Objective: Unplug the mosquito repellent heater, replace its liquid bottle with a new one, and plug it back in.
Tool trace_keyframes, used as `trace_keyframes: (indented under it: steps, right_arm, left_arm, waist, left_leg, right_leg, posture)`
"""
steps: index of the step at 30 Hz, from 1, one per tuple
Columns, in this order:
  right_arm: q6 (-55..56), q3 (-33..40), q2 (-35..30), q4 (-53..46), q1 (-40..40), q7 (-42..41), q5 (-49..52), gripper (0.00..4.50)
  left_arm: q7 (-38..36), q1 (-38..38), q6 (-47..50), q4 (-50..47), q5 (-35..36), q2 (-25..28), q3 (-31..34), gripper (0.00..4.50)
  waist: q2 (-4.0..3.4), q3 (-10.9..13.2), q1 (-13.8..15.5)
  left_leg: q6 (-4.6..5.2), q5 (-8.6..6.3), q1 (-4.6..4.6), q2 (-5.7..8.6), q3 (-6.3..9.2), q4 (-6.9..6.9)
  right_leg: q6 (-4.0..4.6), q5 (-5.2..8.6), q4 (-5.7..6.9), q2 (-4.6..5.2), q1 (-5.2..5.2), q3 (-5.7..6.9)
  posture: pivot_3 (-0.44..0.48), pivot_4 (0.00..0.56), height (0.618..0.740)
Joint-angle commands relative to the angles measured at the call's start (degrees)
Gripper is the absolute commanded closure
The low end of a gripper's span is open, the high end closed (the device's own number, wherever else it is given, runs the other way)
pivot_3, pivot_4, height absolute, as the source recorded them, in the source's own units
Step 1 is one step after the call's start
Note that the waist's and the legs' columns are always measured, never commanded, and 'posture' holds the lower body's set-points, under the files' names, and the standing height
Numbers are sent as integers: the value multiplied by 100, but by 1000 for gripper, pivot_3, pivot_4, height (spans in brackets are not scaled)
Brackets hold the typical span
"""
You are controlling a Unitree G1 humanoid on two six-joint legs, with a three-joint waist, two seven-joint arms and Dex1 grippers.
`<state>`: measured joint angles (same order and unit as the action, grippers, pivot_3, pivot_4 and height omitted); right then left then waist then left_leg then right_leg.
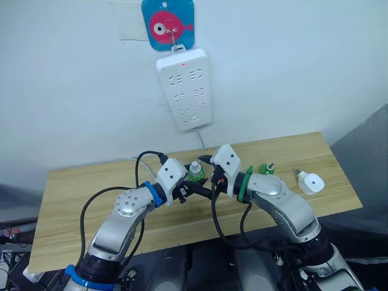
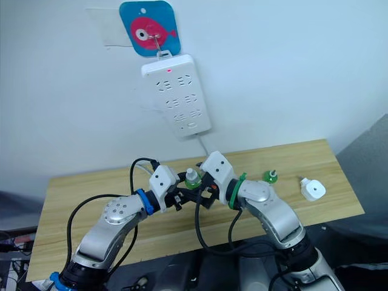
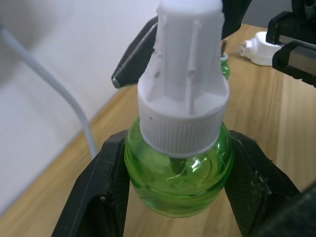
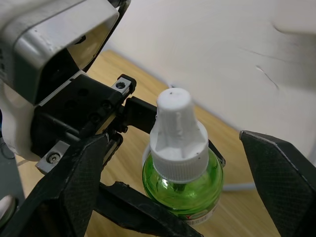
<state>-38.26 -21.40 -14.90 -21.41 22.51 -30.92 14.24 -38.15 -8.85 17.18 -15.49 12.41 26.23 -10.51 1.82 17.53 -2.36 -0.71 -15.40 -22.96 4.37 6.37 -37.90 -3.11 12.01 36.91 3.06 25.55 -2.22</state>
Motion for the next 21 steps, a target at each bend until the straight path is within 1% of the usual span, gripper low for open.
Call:
trace_keyframes:
  steps: [1,3,4,8,9,10,13,15,18,19,21]
  right_arm:
    - [83,31,138,-180,-47,154,-50,388]
    - [107,64,190,-178,-49,199,-31,932]
    - [111,87,209,-192,-49,214,-21,1371]
    - [105,128,228,-231,-45,193,45,2743]
    - [112,126,216,-252,-54,168,66,3172]
    - [109,130,207,-277,-62,135,99,3408]
    - [226,174,142,-377,-48,-93,247,3406]
    - [449,126,-72,-389,72,-594,369,3406]
    - [537,162,-333,-311,215,-1407,790,3406]
    - [668,104,-576,-242,307,-2057,970,3406]
    - [931,-14,-869,-26,502,-3059,1184,3406]
  left_arm:
    - [-117,-13,-62,-48,91,-24,50,2266]
    - [-124,-14,-58,-29,100,-39,55,2266]
    - [-129,-6,-51,-30,98,-45,52,2266]
    - [-176,33,-96,23,55,-42,32,2266]
    - [-187,35,-102,29,53,-39,29,2266]
    - [-198,31,-101,36,53,-37,26,2266]
    - [-321,17,-179,70,65,-2,3,2266]
    - [-601,-10,-329,155,160,28,-32,2266]
    - [-1206,-113,-837,371,165,145,-187,2266]
    - [-1699,-208,-1183,506,212,259,-287,2266]
    - [-2426,-428,-1642,775,330,377,-400,2266]
  waist:
    - [0,0,-38]
    - [0,0,-74]
    - [0,0,-84]
    - [0,-1,-96]
    - [-1,-1,-97]
    - [0,-1,-97]
    - [0,-2,-97]
    - [0,-2,-95]
    - [0,-2,-94]
    - [0,-2,-91]
    - [0,-2,-89]
  left_leg:
    - [-1,1,-1,-1,0,1]
    - [-1,0,-1,-1,1,1]
    - [0,0,-1,-1,0,0]
    - [4,-2,-1,0,1,-3]
    - [4,-2,0,-1,1,-3]
    - [4,-2,0,-1,0,-3]
    - [4,-2,0,0,-1,-4]
    - [4,-2,0,0,0,-4]
    - [7,-3,0,1,-3,-6]
    - [8,-4,1,0,-2,-6]
    - [11,-5,1,-1,0,-6]
  right_leg:
    - [0,0,1,0,2,1]
    - [0,0,2,0,2,1]
    - [0,0,3,0,2,-1]
    - [2,-2,6,0,1,0]
    - [3,-2,6,0,1,1]
    - [3,-2,7,0,1,0]
    - [3,-2,7,0,1,0]
    - [4,-2,7,0,1,0]
    - [4,-3,5,0,-1,0]
    - [4,-3,6,0,-1,1]
    - [5,-4,6,-1,-4,6]
  posture:
    - [-103,283,740]
    - [-110,278,740]
    - [-110,278,740]
    - [-115,276,740]
    - [-115,276,740]
    - [-113,278,740]
    - [-107,278,740]
    - [-99,279,740]
    - [-86,279,740]
    - [-78,277,740]
    - [-66,274,740]
